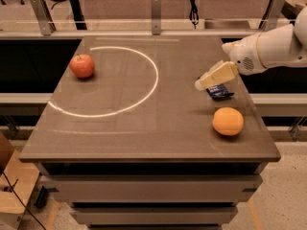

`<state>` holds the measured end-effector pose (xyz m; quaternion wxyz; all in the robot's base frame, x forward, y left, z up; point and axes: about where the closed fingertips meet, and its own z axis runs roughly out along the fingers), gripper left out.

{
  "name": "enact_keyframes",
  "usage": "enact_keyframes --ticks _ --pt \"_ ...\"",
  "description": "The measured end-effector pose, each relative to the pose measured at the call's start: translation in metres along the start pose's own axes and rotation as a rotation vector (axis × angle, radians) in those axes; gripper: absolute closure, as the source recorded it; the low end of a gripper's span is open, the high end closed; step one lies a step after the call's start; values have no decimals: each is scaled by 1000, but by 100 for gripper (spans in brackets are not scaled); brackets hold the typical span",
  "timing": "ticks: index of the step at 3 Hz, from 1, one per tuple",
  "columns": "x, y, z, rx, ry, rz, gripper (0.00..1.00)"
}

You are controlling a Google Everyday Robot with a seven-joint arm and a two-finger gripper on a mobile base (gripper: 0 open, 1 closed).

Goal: Move rxbar blueberry near apple

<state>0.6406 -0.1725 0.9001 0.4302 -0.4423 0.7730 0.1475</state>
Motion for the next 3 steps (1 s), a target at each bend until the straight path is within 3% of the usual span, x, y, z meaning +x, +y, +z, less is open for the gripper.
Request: enact_keyframes --ticks 3 --pt "60 2 38 -41 79 123 0"
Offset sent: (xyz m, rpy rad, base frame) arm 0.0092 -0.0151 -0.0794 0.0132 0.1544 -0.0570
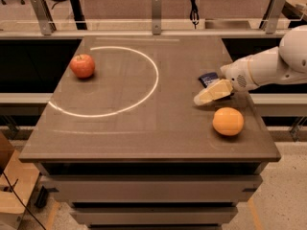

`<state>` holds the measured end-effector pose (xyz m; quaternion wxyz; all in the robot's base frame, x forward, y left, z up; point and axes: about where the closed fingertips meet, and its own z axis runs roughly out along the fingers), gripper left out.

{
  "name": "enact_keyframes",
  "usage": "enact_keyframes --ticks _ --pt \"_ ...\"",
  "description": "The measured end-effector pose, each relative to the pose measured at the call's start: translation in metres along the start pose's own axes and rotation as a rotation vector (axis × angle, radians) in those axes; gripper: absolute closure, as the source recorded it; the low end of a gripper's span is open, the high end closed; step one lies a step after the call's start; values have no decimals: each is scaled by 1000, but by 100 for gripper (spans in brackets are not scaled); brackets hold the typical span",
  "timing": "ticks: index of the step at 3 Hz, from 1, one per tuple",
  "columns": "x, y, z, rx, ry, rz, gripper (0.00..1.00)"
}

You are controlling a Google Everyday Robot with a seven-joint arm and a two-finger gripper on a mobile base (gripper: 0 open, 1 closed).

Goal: Move rxbar blueberry near apple

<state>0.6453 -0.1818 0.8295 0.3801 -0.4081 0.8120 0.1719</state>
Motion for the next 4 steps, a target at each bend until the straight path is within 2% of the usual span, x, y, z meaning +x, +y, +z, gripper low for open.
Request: enact_keyframes --ticks 1,2,4 --pt "9 1 2 -8 13 29 18" --pt "8 3 -3 0 10 36 42" --pt "-6 9 -11 7 -13 17 88"
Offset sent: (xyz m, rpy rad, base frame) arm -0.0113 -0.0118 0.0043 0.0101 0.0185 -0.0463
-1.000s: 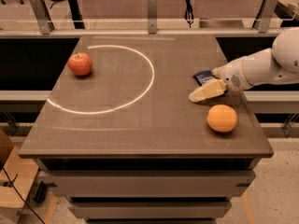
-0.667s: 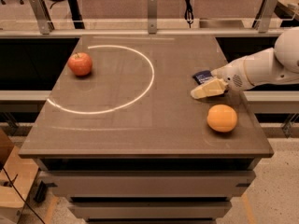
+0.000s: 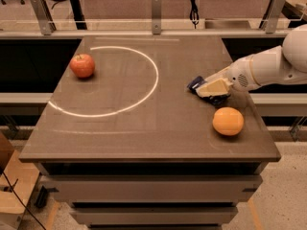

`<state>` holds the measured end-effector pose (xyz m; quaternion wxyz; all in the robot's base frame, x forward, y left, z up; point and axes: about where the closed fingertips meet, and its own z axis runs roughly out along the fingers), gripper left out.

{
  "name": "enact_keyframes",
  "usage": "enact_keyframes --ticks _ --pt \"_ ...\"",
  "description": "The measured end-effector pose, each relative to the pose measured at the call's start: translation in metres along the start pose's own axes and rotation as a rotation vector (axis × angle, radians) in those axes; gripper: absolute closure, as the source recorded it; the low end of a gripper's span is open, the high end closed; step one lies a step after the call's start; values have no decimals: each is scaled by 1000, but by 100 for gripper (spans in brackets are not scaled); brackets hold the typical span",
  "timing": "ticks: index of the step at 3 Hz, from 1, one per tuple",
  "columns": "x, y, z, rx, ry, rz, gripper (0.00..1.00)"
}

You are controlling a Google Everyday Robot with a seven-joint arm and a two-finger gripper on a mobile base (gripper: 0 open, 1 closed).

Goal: Move rxbar blueberry near apple

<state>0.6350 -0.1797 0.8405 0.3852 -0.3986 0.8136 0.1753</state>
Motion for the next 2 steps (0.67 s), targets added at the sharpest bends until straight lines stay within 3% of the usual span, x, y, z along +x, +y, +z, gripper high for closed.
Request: enact_keyframes --ticks 1,2 --pt "-19 4 -6 0 -33 -37 100" --pt "-63 6 -18 -4 -85 -123 100"
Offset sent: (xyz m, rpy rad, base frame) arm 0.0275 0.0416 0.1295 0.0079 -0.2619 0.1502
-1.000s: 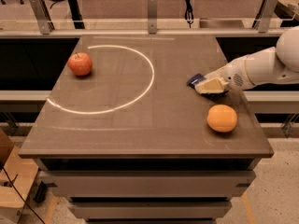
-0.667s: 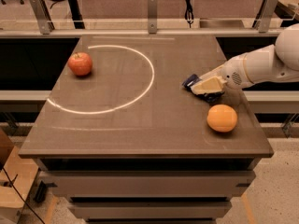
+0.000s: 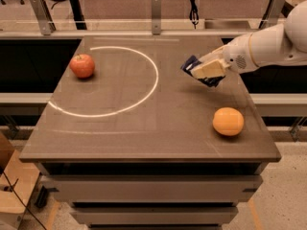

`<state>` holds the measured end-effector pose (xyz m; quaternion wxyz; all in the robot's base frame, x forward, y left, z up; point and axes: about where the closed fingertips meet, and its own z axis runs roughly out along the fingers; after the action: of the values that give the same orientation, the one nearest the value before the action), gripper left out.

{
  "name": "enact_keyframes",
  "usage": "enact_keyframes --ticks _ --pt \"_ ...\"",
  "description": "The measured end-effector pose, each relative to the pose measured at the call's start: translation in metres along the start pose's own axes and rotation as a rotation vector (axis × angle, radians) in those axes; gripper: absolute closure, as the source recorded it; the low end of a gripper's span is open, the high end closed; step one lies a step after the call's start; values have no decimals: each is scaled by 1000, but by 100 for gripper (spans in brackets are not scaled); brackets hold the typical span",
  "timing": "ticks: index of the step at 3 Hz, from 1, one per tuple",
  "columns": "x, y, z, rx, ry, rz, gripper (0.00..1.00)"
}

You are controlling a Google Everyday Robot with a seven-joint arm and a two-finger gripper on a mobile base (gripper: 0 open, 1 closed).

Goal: Move rxbar blueberry near apple

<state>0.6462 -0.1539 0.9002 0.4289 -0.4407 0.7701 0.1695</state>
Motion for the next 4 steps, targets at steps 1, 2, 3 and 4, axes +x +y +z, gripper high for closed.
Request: enact_keyframes --ticks 1,2,3,4 --pt "-70 -8 -2 1 -113 -108 100" --pt "-84 -14 -10 20 -135 -125 100" --pt "-84 -14 -10 20 -135 -125 100" --pt "-103 10 9 -39 -177 -142 100"
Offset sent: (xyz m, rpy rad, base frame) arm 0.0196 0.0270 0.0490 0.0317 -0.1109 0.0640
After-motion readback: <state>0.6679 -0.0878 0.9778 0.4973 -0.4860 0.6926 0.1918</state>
